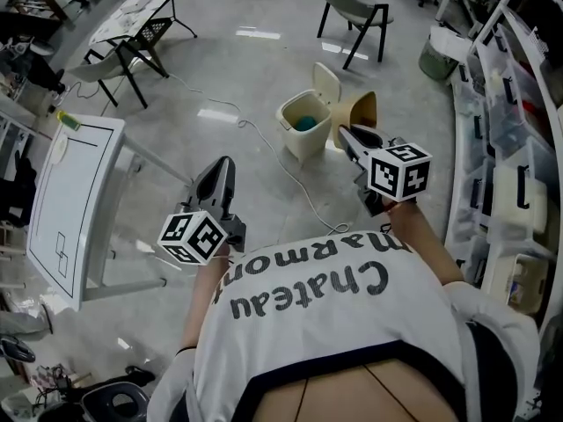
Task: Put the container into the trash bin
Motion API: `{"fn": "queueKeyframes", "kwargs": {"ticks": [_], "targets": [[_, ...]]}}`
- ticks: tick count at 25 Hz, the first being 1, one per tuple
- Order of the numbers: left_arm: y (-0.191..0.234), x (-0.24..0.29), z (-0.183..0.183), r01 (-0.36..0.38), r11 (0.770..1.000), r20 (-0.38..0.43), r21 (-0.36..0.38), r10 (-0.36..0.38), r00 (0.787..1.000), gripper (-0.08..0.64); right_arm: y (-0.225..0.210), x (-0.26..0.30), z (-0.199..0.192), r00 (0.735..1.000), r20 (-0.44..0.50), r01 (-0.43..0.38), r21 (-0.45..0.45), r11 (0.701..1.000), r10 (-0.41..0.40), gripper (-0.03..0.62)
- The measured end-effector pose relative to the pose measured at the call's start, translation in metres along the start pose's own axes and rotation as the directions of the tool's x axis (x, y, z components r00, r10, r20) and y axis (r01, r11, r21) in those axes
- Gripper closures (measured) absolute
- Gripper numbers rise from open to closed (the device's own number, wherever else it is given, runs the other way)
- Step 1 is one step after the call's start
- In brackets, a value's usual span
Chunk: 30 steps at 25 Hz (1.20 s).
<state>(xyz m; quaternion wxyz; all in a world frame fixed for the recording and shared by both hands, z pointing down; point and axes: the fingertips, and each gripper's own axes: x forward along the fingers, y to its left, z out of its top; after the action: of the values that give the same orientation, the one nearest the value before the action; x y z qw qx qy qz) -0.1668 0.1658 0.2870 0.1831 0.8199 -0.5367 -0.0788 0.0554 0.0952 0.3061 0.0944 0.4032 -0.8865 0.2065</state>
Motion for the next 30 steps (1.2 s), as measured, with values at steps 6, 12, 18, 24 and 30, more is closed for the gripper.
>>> {"fn": "queueKeyframes", "kwargs": {"ticks": [6, 12, 18, 24, 30], "targets": [[0.007, 0.001, -0.006, -0.001, 1.000, -0.008, -0.020, 0.000, 1.000, 0.537, -0.002, 0.006, -0.009, 1.000, -0.024, 0.008, 0.019, 1.000, -0.008, 0.557], [0.017, 0.000, -0.008, -0.010, 1.000, -0.006, -0.024, 0.010, 1.000, 0.537, 0.004, 0.018, -0.007, 1.000, -0.022, -0.009, 0.017, 1.000, 0.009, 0.557], [0.026, -0.004, -0.007, -0.027, 0.999, 0.002, -0.030, 0.027, 1.000, 0.537, 0.006, 0.027, -0.007, 0.999, -0.034, -0.017, 0.006, 1.000, 0.017, 0.557], [0.033, -0.001, -0.009, -0.028, 0.999, -0.007, -0.043, 0.028, 1.000, 0.537, 0.010, 0.035, -0.008, 0.999, -0.050, -0.023, 0.000, 1.000, 0.023, 0.557], [0.029, 0.008, -0.018, 0.005, 0.998, -0.041, -0.055, -0.007, 0.999, 0.537, 0.004, 0.036, -0.014, 0.998, -0.069, 0.004, 0.009, 1.000, -0.004, 0.557]]}}
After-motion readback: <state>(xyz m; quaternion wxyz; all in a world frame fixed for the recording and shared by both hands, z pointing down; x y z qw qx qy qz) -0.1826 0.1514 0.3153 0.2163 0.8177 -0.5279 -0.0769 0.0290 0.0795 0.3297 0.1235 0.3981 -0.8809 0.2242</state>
